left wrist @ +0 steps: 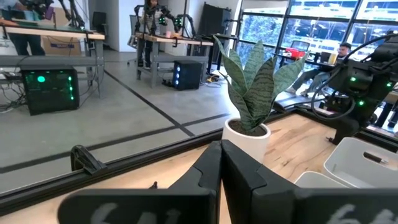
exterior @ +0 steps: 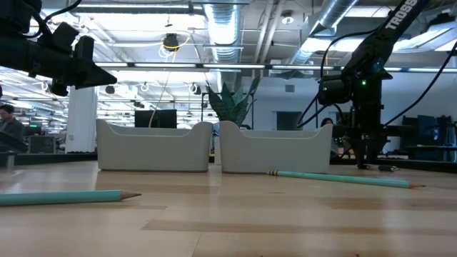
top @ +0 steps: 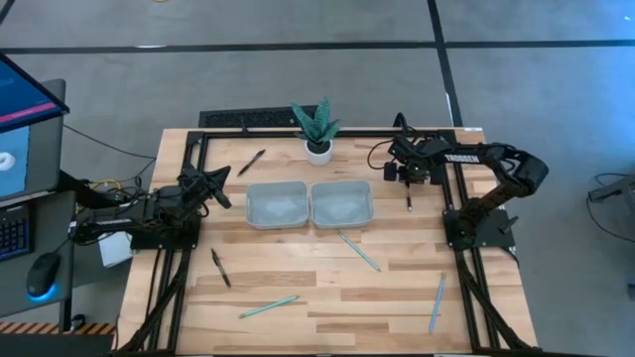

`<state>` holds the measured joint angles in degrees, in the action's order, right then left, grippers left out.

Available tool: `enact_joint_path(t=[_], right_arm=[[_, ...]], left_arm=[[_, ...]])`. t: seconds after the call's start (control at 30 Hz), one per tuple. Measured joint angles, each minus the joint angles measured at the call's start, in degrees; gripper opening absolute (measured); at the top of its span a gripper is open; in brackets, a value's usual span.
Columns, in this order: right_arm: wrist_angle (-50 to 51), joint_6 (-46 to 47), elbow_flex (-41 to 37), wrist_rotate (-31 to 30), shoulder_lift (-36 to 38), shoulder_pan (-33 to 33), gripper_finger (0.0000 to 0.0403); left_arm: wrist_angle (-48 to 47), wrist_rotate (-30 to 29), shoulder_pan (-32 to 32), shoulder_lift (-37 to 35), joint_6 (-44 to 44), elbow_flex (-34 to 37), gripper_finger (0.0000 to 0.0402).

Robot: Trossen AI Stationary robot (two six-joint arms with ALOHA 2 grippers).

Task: Sort pens & pencils
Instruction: Put the top right black pen into the right gray bin

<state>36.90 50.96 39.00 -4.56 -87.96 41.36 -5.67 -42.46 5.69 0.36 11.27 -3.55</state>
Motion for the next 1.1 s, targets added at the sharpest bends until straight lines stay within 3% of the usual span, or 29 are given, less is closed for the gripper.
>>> enact_joint_path(t=[0.37, 0.83, 1.1], right_arm=[[1.4, -2.6, 3.3, 1.2, -0.5, -0.1, 0.0087], [0.9, -7.9, 13.8, 4.8, -0.3, -0.6, 0.0087], [1.3, -12.6, 22.5, 6.8, -0.2, -4.8, 0.0088]], left_arm=[[0.0, 0.0, 0.0, 0.0, 0.0, 0.0, 0.0], [0.0, 0.0, 0.0, 0.0, 0.5, 0.0, 0.0], [0.0, 0.0, 0.0, 0.0, 0.5, 0.0, 0.0]])
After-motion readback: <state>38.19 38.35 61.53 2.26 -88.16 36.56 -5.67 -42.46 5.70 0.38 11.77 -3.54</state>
